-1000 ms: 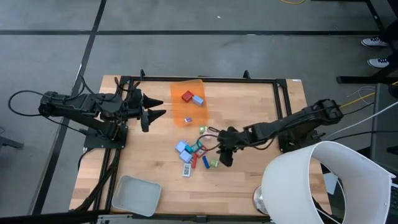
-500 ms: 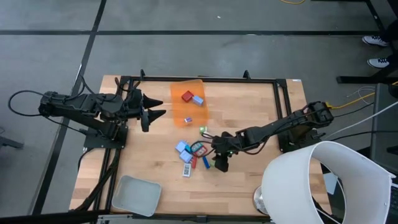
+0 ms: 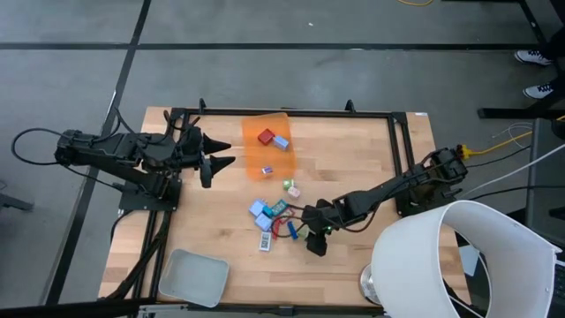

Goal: Pick & Place Office items
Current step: Put the bottom green charger adapter into the orange bin

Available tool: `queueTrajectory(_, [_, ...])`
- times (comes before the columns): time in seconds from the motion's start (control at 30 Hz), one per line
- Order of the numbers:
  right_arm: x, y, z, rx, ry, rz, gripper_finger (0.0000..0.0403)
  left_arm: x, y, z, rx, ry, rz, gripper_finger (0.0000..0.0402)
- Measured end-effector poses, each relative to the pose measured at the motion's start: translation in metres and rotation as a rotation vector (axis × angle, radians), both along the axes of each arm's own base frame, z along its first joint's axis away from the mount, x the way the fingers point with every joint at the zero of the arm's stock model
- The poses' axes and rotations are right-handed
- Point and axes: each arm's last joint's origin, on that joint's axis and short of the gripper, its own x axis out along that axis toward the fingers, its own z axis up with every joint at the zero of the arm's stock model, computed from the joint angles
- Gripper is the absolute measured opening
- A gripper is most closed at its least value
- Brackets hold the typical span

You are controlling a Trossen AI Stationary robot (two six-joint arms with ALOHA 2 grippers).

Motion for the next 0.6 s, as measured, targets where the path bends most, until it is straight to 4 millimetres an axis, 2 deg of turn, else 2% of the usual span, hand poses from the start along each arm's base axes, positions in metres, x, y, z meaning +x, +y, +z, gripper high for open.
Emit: queueTrajectory(0.6, [0.0045, -0.001, -0.0042, -0.004, -0.022, -0.091, 0.0233, 0.0002, -0.0003, 0.0, 0.028, 0.01, -0.018, 0.0237])
